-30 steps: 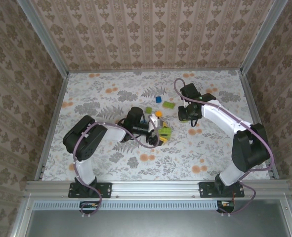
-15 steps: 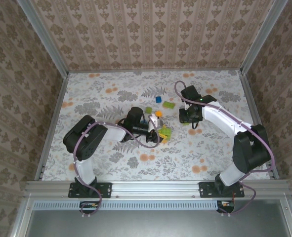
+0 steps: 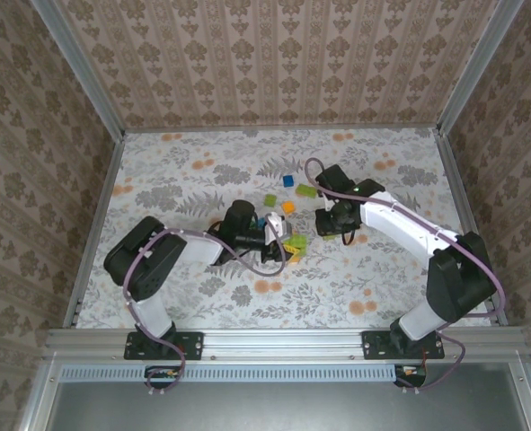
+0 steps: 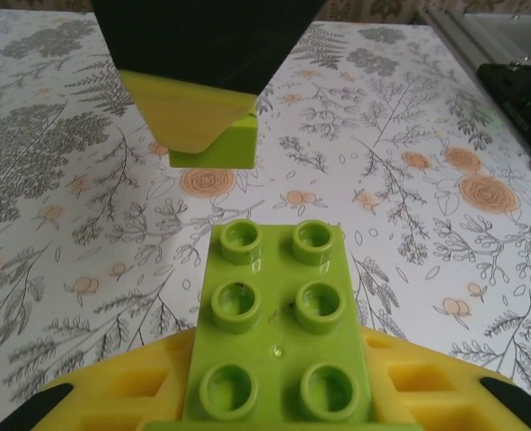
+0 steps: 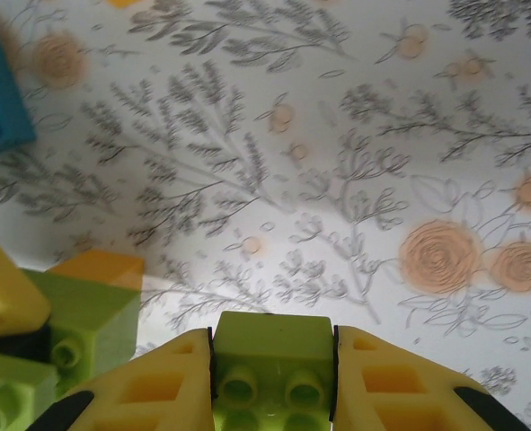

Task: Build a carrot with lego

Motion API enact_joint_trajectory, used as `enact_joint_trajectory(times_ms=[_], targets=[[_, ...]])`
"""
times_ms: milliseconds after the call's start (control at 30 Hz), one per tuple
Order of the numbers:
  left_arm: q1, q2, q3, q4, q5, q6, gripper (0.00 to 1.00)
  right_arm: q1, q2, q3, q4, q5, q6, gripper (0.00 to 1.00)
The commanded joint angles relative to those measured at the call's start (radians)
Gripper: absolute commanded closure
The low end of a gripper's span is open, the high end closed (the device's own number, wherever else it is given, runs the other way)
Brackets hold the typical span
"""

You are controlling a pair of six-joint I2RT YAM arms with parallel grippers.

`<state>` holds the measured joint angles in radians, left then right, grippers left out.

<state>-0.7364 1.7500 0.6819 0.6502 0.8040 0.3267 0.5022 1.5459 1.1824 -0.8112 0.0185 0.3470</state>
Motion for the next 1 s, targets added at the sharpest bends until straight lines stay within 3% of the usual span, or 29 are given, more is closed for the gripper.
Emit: enact_joint_trajectory(times_ms=[0,500,967], targets=[[-0.025,-0.062,-0.059,-0.056,-0.087,0.035,0.62,0.036,-0.052,-0.009,-0.057,-0.005,0.052,0.8],[-0.034,-0.126,-0.183,0.01,-0.122,0.036,0.62,0.208,-0.075,0.071,-0.137,-0.008,0.233,0.81],[-0.021,-0.138,-0.188,0.023,-0.073,0.041,0.63,0.236,0.008,0.208,-0.22,0.017,0.247,0.81]])
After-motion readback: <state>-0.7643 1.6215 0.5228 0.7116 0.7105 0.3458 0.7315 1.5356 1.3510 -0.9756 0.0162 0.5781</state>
